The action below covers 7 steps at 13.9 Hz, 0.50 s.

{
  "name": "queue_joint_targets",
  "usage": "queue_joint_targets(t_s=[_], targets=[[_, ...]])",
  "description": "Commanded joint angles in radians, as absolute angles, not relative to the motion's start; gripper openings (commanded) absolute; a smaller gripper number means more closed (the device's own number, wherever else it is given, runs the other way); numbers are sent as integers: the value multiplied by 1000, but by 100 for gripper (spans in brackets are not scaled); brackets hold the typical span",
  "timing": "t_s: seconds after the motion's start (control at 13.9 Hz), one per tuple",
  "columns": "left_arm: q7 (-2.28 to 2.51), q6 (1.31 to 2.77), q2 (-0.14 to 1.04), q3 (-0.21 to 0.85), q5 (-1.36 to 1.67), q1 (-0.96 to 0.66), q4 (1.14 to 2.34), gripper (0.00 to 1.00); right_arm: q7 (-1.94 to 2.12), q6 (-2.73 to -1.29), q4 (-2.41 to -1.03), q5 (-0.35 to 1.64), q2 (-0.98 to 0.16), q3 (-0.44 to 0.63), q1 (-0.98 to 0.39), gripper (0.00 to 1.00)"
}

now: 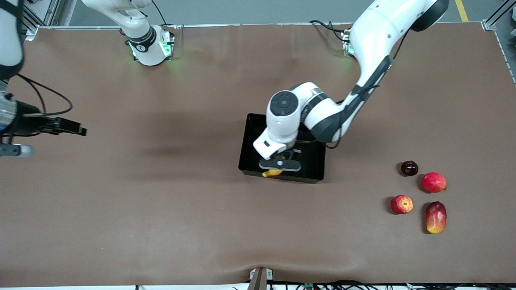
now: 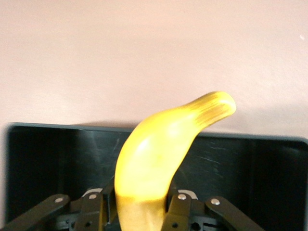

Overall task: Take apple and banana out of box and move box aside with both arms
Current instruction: 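Place the banana by the fruits while the right gripper grasps the tray rim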

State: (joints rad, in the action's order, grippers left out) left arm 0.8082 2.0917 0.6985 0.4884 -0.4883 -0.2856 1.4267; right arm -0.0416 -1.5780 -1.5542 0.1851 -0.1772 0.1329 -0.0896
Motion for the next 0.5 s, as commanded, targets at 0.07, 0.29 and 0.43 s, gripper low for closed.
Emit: queue_joint_targets(t_s=[0.07, 0.29, 0.43], targets=[[571, 1961, 620, 489, -463, -152, 1451, 0, -213, -1649, -1543, 198, -233, 133, -250, 100], [407, 1876, 598, 486, -483, -59, 1498, 0, -293, -1747, -1543, 261, -291, 135, -354, 100], [301, 1879, 603, 488, -556, 21, 1531, 0, -377, -1830, -1543, 268, -339, 135, -444, 100]])
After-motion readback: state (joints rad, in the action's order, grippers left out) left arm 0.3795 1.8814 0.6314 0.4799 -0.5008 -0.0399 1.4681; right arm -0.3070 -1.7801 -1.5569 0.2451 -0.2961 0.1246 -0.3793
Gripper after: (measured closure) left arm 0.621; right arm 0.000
